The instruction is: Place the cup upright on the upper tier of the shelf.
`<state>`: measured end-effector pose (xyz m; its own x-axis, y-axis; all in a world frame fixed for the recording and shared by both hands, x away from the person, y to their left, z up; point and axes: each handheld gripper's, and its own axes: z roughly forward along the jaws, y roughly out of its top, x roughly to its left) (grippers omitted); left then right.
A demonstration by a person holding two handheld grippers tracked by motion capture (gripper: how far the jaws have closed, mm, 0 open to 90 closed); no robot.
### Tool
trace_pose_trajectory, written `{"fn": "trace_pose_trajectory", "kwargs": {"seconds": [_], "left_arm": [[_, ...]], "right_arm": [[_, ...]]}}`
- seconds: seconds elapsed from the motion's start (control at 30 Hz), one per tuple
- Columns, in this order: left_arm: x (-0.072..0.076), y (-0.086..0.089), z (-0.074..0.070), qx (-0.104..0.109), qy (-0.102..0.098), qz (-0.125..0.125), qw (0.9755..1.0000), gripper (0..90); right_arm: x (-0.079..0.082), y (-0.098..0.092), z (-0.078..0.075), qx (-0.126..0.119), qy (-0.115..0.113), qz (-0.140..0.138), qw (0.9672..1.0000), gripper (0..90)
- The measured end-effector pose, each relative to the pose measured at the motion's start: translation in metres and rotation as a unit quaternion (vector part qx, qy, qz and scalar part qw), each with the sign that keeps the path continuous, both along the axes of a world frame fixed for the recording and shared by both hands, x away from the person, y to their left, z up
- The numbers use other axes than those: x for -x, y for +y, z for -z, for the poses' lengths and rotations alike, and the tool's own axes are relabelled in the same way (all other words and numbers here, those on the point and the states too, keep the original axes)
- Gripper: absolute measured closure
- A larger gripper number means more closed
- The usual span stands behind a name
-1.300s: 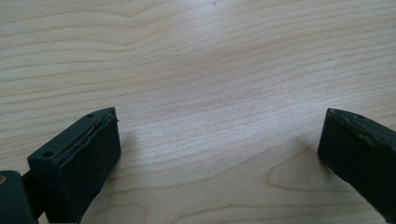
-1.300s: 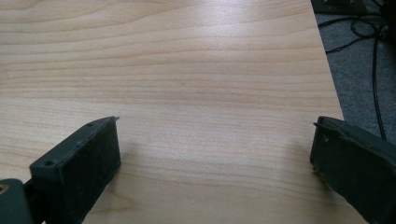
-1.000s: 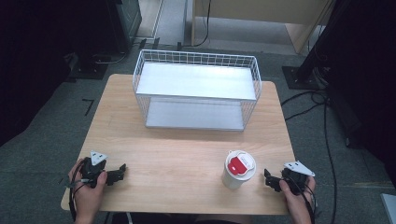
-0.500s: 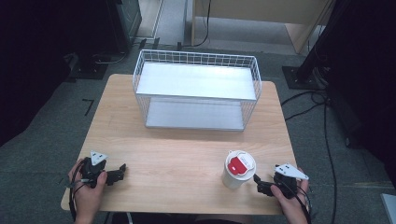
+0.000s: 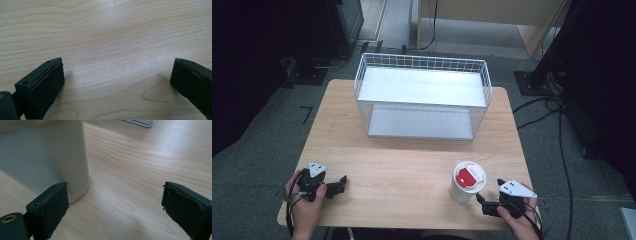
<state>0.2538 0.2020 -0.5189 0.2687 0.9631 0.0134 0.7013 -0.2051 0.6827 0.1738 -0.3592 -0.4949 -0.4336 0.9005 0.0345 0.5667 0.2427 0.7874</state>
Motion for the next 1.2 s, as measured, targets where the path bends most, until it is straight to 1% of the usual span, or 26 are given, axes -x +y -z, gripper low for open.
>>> {"fn": "trace_pose_trajectory", "kwargs": {"seconds": [0.07,0.13,0.2,0.27,0.33,0.4,0.47,0.6,0.73,0.77,0.8,0.83,0.87,0.9,0.93,1.0,1.07,1.1,1.2], "left_arm": [[0.000,0.000,0.000,0.000,0.000,0.000,1.0000,0.0],[0.000,0.000,0.000,0.000,0.000,0.000,1.0000,0.0],[0.000,0.000,0.000,0.000,0.000,0.000,1.0000,0.0],[0.000,0.000,0.000,0.000,0.000,0.000,1.0000,0.0],[0.000,0.000,0.000,0.000,0.000,0.000,1.0000,0.0],[0.000,0.000,0.000,0.000,0.000,0.000,1.0000,0.0],[0.000,0.000,0.000,0.000,0.000,0.000,1.0000,0.0],[0.000,0.000,0.000,0.000,0.000,0.000,1.0000,0.0],[0.000,0.000,0.000,0.000,0.000,0.000,1.0000,0.0],[0.000,0.000,0.000,0.000,0.000,0.000,1.0000,0.0],[0.000,0.000,0.000,0.000,0.000,0.000,1.0000,0.0],[0.000,0.000,0.000,0.000,0.000,0.000,1.0000,0.0],[0.000,0.000,0.000,0.000,0.000,0.000,1.0000,0.0],[0.000,0.000,0.000,0.000,0.000,0.000,1.0000,0.0],[0.000,0.000,0.000,0.000,0.000,0.000,1.0000,0.0],[0.000,0.000,0.000,0.000,0.000,0.000,1.0000,0.0],[0.000,0.000,0.000,0.000,0.000,0.000,1.0000,0.0],[0.000,0.000,0.000,0.000,0.000,0.000,1.0000,0.0],[0.000,0.000,0.000,0.000,0.000,0.000,1.0000,0.0]], "right_arm": [[0.001,0.001,0.000,-0.004,0.001,-0.009,1.0000,7.0],[0.002,0.004,-0.001,-0.004,0.001,-0.025,0.9997,7.0],[0.003,0.007,-0.001,0.002,0.000,-0.038,0.9993,6.1],[0.003,0.008,-0.001,0.001,0.002,-0.040,0.9992,6.0],[0.003,0.010,-0.002,-0.002,-0.004,-0.048,0.9988,5.9],[0.003,0.011,-0.003,-0.012,-0.008,-0.059,0.9981,5.8],[0.003,0.013,-0.004,-0.016,-0.010,-0.064,0.9978,5.7],[0.004,0.016,-0.007,-0.032,-0.013,-0.076,0.9965,5.2],[0.003,0.018,-0.008,-0.039,-0.019,-0.086,0.9953,4.5],[0.004,0.022,-0.010,-0.047,-0.020,-0.092,0.9945,4.0],[0.004,0.022,-0.010,-0.047,-0.020,-0.092,0.9945,4.0],[0.003,0.025,-0.011,-0.052,-0.025,-0.100,0.9932,3.1],[0.003,0.025,-0.011,-0.052,-0.025,-0.100,0.9932,3.1],[0.003,0.030,-0.012,-0.061,-0.029,-0.107,0.9920,3.3],[0.003,0.030,-0.012,-0.061,-0.029,-0.107,0.9920,3.3],[0.001,0.037,-0.014,-0.063,-0.033,-0.102,0.9922,4.5],[0.000,0.038,-0.014,-0.064,-0.036,-0.103,0.9920,4.6],[-0.001,0.043,-0.015,-0.069,-0.038,-0.102,0.9917,5.6],[-0.002,0.046,-0.015,-0.074,-0.044,-0.100,0.9913,5.7]]}}
